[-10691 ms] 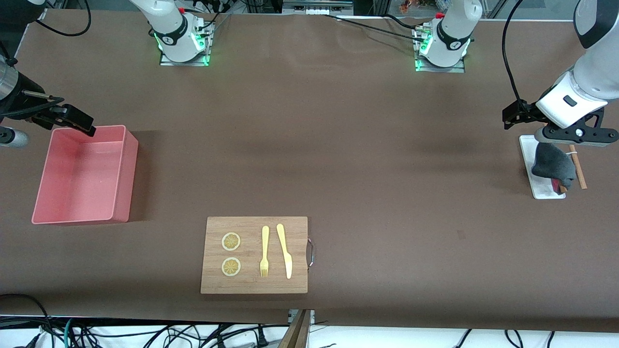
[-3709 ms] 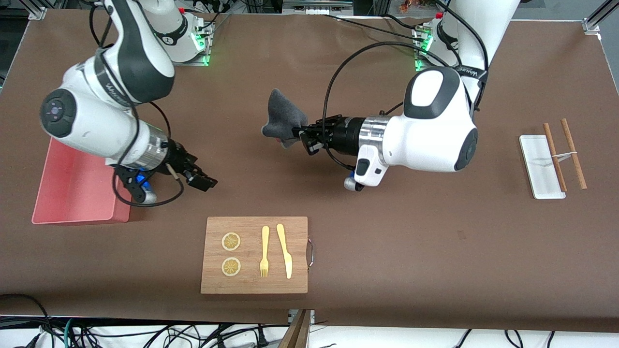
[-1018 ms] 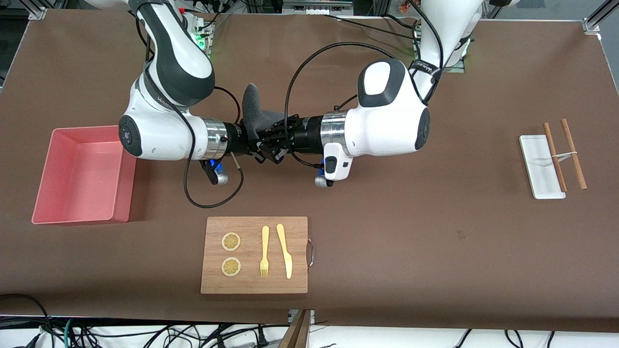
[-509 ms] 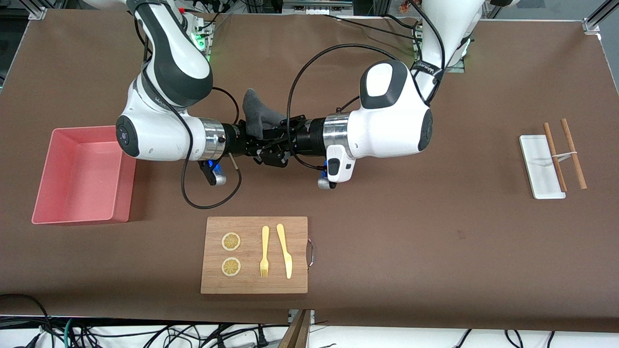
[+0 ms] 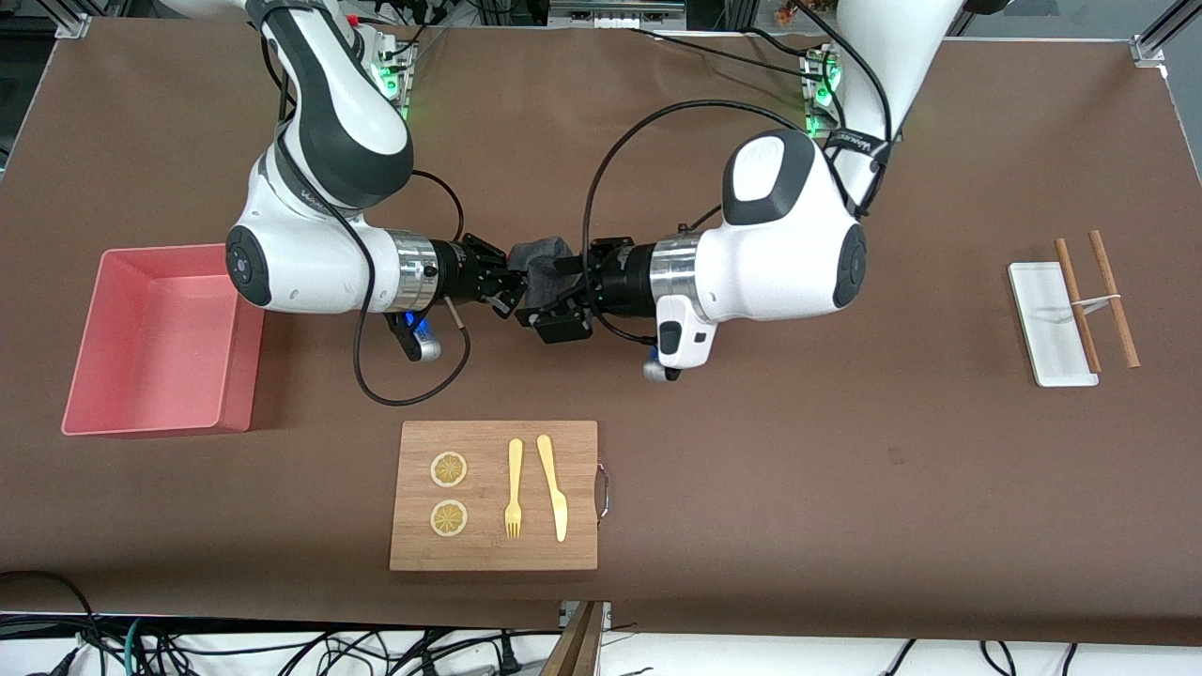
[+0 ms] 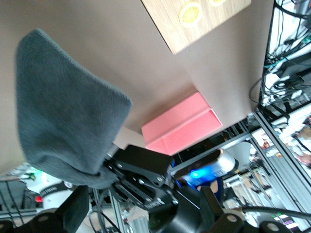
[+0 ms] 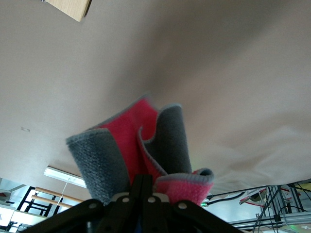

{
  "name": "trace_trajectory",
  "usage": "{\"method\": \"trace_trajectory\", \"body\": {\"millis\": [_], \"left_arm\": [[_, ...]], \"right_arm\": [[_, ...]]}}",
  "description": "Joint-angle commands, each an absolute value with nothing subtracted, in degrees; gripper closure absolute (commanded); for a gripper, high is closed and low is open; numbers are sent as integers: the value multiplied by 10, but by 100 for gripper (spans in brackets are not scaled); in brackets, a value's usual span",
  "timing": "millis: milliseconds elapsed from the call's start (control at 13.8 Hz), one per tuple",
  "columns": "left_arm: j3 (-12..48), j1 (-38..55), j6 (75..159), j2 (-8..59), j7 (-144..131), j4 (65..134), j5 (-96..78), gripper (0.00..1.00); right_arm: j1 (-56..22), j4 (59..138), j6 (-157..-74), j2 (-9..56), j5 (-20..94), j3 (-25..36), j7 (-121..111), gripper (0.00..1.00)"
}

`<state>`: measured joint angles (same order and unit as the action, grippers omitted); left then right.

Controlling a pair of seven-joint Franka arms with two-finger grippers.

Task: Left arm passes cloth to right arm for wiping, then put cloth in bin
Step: 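Release the cloth from the left gripper and raise the left arm away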

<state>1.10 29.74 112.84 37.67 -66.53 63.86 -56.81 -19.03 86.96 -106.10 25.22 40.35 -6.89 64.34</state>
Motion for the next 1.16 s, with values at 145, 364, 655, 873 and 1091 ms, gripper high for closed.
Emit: {"method": "trace_trajectory", "body": {"millis": [145,364,655,873,1091], "left_arm": [[11,249,1037,361,-665,640,-531,0],[11,199,965,355,-654,641,-455,0],[11,135,902,336,-525,642,-341,0],[12,91,818,306,-354,644,-236,0],[12,86,800,212,-207,734,-115,0]], "right_arm": [[-193,870,-1054,260,410,-68,629,100],[-197,870,-1056,278,384,-68,612,100],[-221,869,-1063,313,296,-69,604,100],[-243,869,-1073,350,264,-69,599,100],[-260,869,-1094,375,263,-69,600,100]]}}
